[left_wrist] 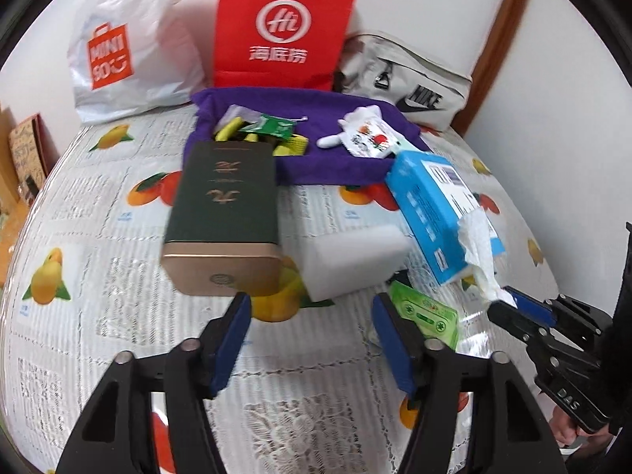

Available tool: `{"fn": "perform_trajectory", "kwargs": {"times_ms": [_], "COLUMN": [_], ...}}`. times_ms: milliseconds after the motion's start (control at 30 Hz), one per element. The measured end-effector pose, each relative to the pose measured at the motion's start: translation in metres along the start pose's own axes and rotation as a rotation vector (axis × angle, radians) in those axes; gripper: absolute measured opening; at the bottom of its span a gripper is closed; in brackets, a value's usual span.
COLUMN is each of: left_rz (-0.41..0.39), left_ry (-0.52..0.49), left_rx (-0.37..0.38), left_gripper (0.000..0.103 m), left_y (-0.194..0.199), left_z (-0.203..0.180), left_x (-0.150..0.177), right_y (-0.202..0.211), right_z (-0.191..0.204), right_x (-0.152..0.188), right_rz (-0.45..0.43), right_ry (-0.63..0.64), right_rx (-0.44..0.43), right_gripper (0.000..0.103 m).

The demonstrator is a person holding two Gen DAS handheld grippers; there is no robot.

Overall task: Organize soft objects
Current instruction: 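Grasp the white tissue sheet with the right tool, then grasp the white block with the left tool while the right tool holds the tissue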

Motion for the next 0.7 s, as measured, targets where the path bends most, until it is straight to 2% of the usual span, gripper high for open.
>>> {"fn": "perform_trajectory", "kwargs": {"times_ms": [200,367,567,633,700], "left_rz": [-0.024,-0.035,0.005,0.006,0.008], "left_ry": [-0.077,-0.189,-0.289,-0.335,-0.371], "left_rx": [0.008,-0.034,-0.067,-0.090,-0.113], "left_gripper": [0.067,0.067,0.067,0.073,0.073], "left_y": [-0.003,-0.017,-0.045,-0.053,-0.059], "left_z": [-0.027,-0.049,-0.063,-0.067,-0.070], "left_x": [-0.009,-0.025,-0.033,-0.034,-0.034], "right_y": [0.013,0.020,0.013,0.008,0.005], "right_z": [-0.016,-0.035,-0.067,-0.076,-0.080], "right_x": [0.023,0.038,0.059,0.063,0.065], "right_rz": [-0.016,-0.020,0.023,0.035,0.043], "right_ry": [-0.015,-0.041,-0.100,-0.121,-0.127], "right_rx": [-0.016,-0.015,0.018,0.025,0.019], "right_gripper": [0.018,0.018,0.018,0.018,0.018]}}
Point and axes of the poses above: each gripper's, at about its wrist camera, not at the fingertips, and y roughly against the way its jaws point, z to its left, x to its underside, the point moved 5 cm from there along -y, roughly the way its jaws point, and after that the axes turned 5 degrees about -x, right-handed, at the moved point
